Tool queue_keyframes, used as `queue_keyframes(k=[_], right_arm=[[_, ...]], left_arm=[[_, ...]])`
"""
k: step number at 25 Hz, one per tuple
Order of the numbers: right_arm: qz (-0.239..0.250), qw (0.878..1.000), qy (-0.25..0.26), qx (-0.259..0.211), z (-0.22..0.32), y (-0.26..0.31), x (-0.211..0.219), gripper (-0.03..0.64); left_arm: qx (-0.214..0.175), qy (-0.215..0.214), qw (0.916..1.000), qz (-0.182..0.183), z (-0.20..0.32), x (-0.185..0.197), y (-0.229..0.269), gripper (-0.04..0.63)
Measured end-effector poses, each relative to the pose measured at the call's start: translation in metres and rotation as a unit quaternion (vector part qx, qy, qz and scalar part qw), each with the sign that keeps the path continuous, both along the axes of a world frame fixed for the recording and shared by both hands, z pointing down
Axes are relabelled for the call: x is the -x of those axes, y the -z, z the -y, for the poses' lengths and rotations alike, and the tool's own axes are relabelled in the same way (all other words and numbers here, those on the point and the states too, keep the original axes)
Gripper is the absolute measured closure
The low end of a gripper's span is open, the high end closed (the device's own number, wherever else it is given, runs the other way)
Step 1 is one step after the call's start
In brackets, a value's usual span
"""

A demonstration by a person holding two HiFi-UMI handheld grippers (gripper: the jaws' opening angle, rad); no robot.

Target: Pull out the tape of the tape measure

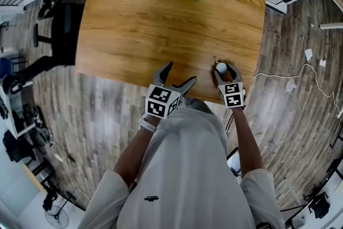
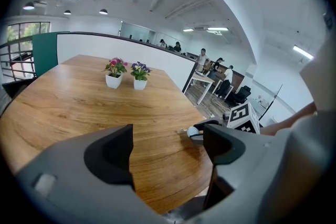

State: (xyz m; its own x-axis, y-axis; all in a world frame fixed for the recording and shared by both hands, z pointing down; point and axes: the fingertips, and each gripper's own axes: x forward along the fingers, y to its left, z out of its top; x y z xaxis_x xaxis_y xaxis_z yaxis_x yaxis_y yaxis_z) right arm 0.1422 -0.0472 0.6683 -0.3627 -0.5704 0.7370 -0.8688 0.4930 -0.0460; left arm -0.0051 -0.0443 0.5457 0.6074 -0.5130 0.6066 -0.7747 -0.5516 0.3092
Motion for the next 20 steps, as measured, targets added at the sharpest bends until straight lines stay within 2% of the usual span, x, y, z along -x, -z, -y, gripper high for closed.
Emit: queue_keyframes(k=[12,20], right_arm=[[0.012,0.998,0.025,-0.059,0.001,0.065,0.004,0.397],[0.042,0.993,0.009,-0.111,0.000,0.127,0.006,0.397]], left_arm=[[-0.023,0.010,0.9987,-0.045,0.009,-0.013,0.030,0.184],[-0.041,0.009,0.9967,-0.069,0.015,-0.018,0.049,0.186]])
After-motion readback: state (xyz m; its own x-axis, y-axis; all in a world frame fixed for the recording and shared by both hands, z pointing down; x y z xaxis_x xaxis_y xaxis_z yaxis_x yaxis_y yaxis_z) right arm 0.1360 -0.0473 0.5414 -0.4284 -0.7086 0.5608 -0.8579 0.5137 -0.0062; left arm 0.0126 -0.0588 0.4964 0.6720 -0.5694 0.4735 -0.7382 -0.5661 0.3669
